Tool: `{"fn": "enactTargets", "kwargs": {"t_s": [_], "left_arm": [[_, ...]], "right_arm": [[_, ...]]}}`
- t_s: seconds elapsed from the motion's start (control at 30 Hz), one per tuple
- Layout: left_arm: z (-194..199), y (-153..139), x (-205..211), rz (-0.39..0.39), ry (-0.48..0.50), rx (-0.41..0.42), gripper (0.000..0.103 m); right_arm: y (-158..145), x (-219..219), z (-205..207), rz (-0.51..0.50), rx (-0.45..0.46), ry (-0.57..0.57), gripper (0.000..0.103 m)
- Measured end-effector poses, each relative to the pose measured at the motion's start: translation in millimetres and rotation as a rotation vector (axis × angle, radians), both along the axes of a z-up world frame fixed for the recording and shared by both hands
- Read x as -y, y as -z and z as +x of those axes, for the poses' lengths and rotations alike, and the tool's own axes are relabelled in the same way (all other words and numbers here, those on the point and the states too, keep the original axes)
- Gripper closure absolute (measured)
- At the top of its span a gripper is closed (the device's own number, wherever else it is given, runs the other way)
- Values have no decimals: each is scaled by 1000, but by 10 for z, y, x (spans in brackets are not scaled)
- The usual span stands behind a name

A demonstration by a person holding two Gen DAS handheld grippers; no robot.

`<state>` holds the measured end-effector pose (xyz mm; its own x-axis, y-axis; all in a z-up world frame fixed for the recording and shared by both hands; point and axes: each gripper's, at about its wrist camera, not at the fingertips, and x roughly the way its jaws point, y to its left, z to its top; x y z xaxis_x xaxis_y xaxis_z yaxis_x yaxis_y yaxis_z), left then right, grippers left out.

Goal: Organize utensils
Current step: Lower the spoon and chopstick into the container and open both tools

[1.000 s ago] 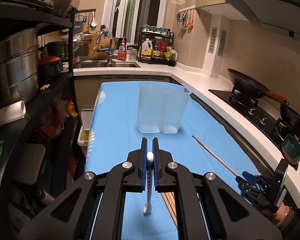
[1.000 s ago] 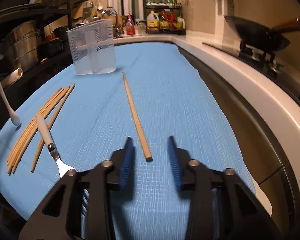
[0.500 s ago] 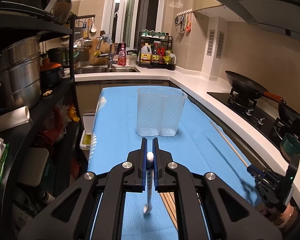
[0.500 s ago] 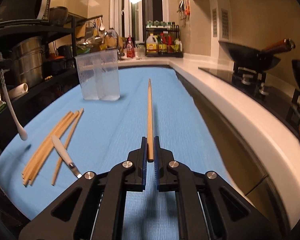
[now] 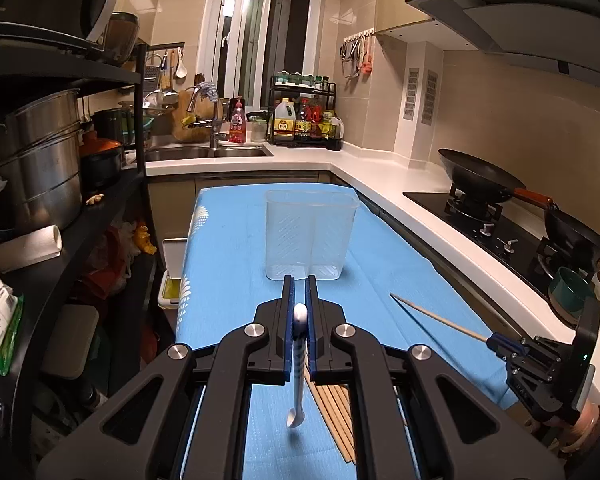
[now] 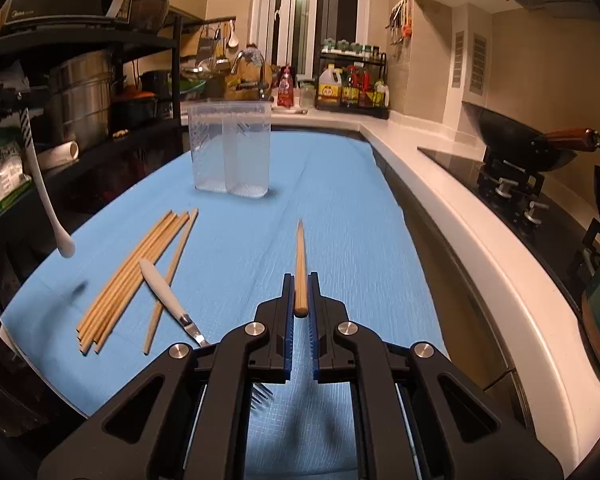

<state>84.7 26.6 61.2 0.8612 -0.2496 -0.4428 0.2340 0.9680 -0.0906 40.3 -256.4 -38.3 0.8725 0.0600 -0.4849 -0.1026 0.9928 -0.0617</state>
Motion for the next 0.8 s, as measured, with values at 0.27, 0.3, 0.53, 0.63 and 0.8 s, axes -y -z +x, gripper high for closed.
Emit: {"fn": "enactTargets", "kwargs": {"t_s": [0.27, 0.3, 0.53, 0.63, 0.8], "left_arm": [[-28, -44, -5, -11, 2, 9, 98], [-30, -57, -7, -11, 2, 12, 98], [60, -268, 9, -4, 22, 36, 98], [150, -388, 3, -9, 35, 34, 98], [403, -662, 3, -15, 61, 17, 98]], "right_arm": [[-472, -38, -10, 27, 104, -16, 96], [-526, -54, 4, 24, 112, -21, 96], [-947, -166, 228, 23, 159, -54, 96], [-1146, -217, 356, 34, 163, -64, 96], [-1598, -285, 657, 84, 160, -89, 96]]}}
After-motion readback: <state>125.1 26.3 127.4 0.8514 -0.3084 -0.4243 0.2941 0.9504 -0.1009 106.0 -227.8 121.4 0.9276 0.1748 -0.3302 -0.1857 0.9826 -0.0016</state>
